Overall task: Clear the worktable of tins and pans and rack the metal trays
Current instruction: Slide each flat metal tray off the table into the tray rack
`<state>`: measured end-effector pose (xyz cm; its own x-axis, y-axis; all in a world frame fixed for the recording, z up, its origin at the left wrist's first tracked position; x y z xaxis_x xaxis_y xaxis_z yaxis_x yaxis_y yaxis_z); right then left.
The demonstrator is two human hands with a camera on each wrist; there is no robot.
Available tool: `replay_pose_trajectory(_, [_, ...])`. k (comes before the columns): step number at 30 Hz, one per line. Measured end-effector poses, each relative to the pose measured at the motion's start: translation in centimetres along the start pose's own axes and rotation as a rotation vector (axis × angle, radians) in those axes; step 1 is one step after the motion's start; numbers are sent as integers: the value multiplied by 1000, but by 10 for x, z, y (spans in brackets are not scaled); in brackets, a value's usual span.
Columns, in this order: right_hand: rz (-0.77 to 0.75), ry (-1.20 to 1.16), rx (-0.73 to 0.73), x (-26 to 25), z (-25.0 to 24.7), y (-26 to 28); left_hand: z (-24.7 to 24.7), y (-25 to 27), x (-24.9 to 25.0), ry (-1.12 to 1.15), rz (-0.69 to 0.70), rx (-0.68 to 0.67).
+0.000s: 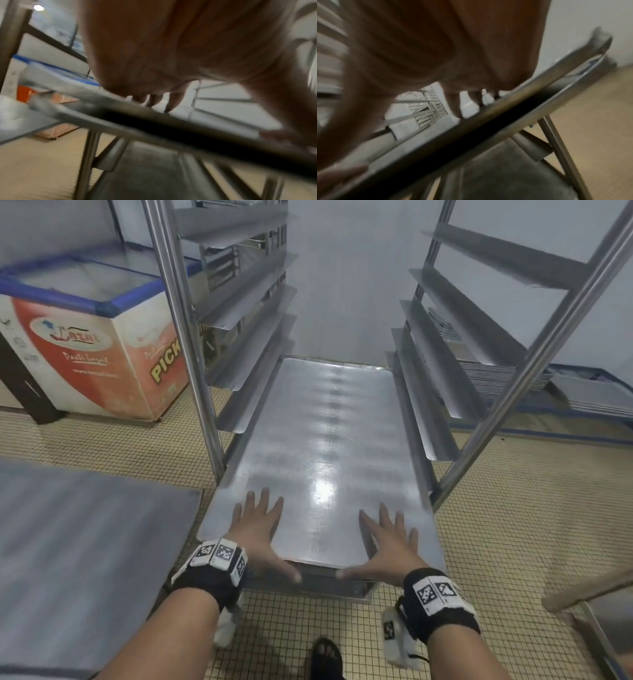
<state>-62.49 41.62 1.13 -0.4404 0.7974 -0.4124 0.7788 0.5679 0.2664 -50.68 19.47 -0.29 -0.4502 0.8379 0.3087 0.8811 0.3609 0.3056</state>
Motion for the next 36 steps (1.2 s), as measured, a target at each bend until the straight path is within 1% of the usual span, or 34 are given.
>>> replay_pose_trajectory(1, [-31,57,-27,2,7,1,4,1,-2,-58,42,27])
replay_pose_trajectory(2, [-45,114,-14,4,10,1,7,0,-4,-106,63,65])
replay_pose_trajectory(4, [-53,200,84,6,13,-3,8,-4,-7,-153,73,130])
replay_pose_trajectory(6, [-67,250,147,4,13,-6,7,-6,-5,-174,72,155])
replay_pose_trajectory(10, [-102,324,163,2,10,-14,3,-14,-1,-198,60,139])
replay_pose_trajectory(15, [-110,338,168,6,1,-38,-5,-36,4,-201,51,131])
replay_pose_trajectory(22, [-141,363,167,8,-14,-79,-22,-77,8,-213,49,136])
replay_pose_trajectory(28, [-139,375,159,5,-29,-115,-40,-113,9,-209,45,149])
replay_pose_trajectory(36, [-151,412,161,1,-47,-167,-63,-160,13,-284,39,142])
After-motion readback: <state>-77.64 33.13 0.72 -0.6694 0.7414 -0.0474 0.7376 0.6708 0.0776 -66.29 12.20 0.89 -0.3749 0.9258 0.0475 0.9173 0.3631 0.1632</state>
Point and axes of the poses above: each hand's wrist, its own y-axis away from the middle knuckle, its own z-axis out of the palm, x = y × z, the point moved 6 cm from there along -y, towards the middle knuckle, and after that the axes turned 9 degrees about x, right-handed, at the moved point
